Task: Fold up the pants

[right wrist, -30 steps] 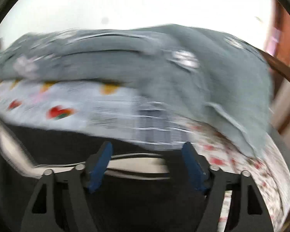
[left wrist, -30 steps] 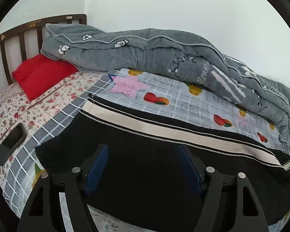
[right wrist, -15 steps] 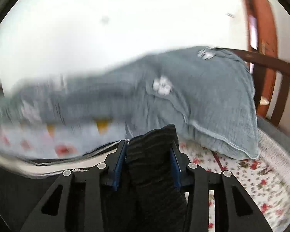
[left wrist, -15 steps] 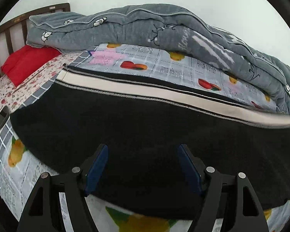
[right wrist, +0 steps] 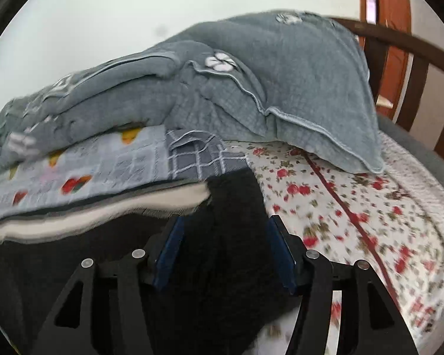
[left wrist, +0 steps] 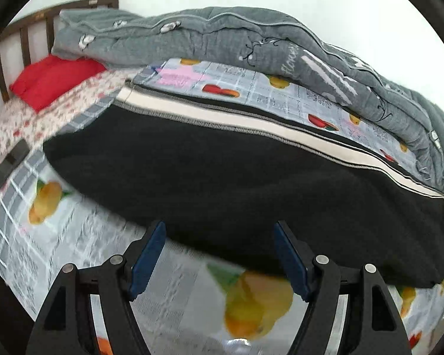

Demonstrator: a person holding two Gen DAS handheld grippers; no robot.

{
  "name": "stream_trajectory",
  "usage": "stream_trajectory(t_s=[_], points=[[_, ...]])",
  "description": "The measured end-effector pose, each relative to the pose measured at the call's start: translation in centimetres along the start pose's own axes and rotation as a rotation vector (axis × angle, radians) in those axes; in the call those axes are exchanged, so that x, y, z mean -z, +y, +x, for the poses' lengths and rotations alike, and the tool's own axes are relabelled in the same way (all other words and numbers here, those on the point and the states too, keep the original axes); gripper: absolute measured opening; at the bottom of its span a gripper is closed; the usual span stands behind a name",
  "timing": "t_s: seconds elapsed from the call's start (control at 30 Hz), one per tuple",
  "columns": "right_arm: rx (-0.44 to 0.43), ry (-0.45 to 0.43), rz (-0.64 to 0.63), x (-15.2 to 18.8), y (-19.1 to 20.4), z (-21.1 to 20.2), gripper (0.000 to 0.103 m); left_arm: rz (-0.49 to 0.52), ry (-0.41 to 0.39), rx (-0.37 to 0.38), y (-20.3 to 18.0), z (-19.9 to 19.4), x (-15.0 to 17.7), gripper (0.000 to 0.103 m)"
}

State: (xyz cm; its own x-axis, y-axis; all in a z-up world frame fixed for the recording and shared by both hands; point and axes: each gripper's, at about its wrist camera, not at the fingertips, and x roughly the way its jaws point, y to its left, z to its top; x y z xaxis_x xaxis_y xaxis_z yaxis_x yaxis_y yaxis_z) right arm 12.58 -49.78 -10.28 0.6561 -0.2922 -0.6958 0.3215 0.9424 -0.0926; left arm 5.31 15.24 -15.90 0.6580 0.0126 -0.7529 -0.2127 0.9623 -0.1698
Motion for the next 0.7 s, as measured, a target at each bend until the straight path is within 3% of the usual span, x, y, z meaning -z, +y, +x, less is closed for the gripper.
stream_trajectory(t_s=[0.17,0.23,0.33,0.43,0.57,0.7], points=[[-0.05,-0.015,-0.079,4.3,2.7,-4.1,0.064,-0.067,0.042,0.124,1.9,0.3,2.7,0.073],[-0.065,0.007,-0.076,6.1,3.4,-5.2,0.064,-0.066,0.019,0.147,2.2,0.2,3.2,0.073],[-0.109,0.042,0.001,8.9,3.5,-6.6,0.064,-0.103,0.001,0.225,3.1,0.1,3.2,0.073],[-0.174,0.088,0.091,10.8,2.7,-6.7,0.064,-0.206,-0.01,0.296,5.1,0.8,2.6,0.073],[-0.269,0.184,0.232,13.4,1.9,-5.3,0.065,-0.333,-0.016,0.348,7.2,2.3,1.8,0.073],[-0.306,0.167,0.268,14.2,2.4,-4.8,0.065,-0.42,-0.032,0.348,8.5,3.2,1.1,0.073]])
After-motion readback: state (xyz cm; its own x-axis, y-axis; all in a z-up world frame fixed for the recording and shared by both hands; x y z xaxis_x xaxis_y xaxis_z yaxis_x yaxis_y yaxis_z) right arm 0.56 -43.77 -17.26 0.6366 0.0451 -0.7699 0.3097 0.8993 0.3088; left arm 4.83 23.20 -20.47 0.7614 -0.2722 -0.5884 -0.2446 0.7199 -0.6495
